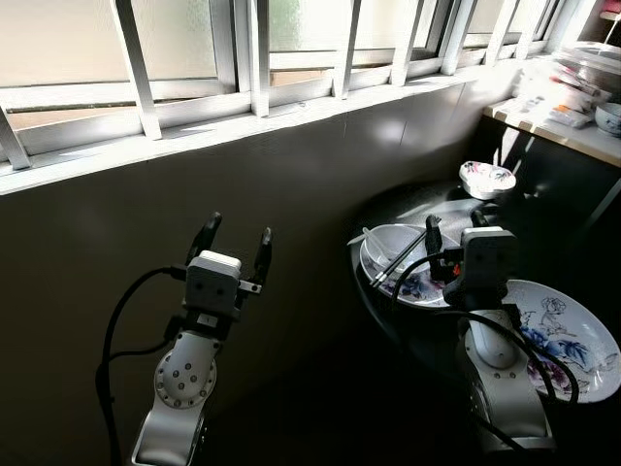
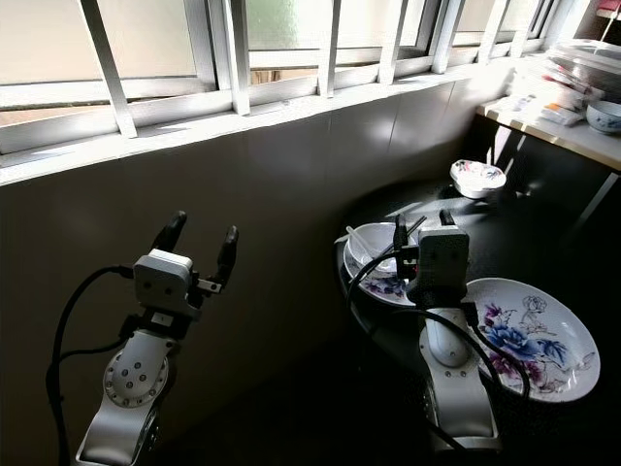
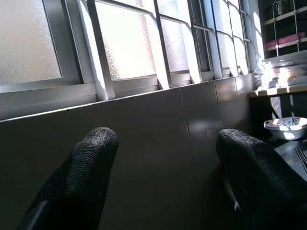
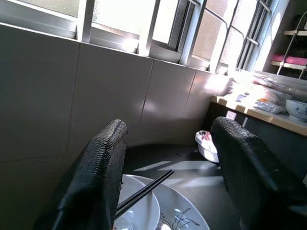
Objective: Kitchen organization
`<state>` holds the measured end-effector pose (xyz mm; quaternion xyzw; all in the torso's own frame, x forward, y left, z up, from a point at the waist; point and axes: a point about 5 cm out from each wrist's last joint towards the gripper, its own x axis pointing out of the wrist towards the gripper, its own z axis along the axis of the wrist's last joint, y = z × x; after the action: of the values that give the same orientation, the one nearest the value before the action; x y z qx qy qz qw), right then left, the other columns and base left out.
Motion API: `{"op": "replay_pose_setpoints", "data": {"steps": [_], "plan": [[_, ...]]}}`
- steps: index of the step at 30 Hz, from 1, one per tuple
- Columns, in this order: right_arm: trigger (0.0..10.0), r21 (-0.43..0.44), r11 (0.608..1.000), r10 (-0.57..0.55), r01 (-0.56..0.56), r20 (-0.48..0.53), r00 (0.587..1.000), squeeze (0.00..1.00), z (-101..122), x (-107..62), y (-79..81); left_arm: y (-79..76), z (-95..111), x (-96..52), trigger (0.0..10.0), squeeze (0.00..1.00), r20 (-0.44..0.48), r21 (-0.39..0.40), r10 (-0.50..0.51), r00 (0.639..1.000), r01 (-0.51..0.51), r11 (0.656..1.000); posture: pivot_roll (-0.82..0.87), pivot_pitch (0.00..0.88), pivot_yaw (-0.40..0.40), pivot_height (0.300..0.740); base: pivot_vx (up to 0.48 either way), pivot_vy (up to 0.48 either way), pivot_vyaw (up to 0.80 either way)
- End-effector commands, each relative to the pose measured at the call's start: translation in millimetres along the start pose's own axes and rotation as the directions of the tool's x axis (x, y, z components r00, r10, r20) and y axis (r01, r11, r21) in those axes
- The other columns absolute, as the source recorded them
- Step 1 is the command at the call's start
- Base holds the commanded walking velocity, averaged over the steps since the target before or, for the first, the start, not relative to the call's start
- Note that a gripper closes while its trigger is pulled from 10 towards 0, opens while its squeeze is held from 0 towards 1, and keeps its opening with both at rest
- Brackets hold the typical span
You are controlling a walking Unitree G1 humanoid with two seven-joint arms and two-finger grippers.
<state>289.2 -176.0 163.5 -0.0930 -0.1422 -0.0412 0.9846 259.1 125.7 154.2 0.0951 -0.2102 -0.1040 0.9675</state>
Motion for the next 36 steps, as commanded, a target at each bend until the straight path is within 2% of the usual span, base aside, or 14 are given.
{"op": "replay_pose_setpoints", "data": {"steps": [1, 6, 22, 36], "plan": [[10.0, -0.018, 1.000, -0.012, 0.012, -0.013, 1.000, 0.00, -1.2, 1.7, -2.1, -4.1, 0.8, 0.3, 10.0, 0.00, -0.002, 0.000, -0.020, 1.000, 0.020, 1.000, 0.01, 0.000, -0.040, 0.740, 0.000, 0.000, 0.00], [10.0, -0.024, 1.000, -0.011, 0.011, -0.014, 1.000, 0.00, -1.3, 2.0, -1.9, -3.8, 2.6, 0.0, 10.0, 0.00, 0.013, 0.000, -0.016, 1.000, 0.016, 1.000, 0.01, 0.000, -0.041, 0.740, 0.000, 0.000, 0.00], [10.0, -0.052, 0.999, -0.019, 0.017, -0.036, 0.999, 0.00, -4.5, 0.9, -1.8, -8.2, -3.1, -3.7, 10.0, 0.00, -0.029, -0.013, -0.037, 0.999, 0.037, 0.999, 0.01, 0.000, -0.042, 0.740, 0.000, 0.000, 0.00], [10.0, -0.055, 0.998, -0.020, 0.018, -0.041, 0.999, 0.00, -5.9, 0.5, -1.3, -7.4, -2.9, -2.8, 10.0, 0.00, -0.026, -0.016, -0.037, 0.999, 0.036, 0.999, 0.01, 0.000, -0.040, 0.740, -0.279, 0.000, 0.00]]}}
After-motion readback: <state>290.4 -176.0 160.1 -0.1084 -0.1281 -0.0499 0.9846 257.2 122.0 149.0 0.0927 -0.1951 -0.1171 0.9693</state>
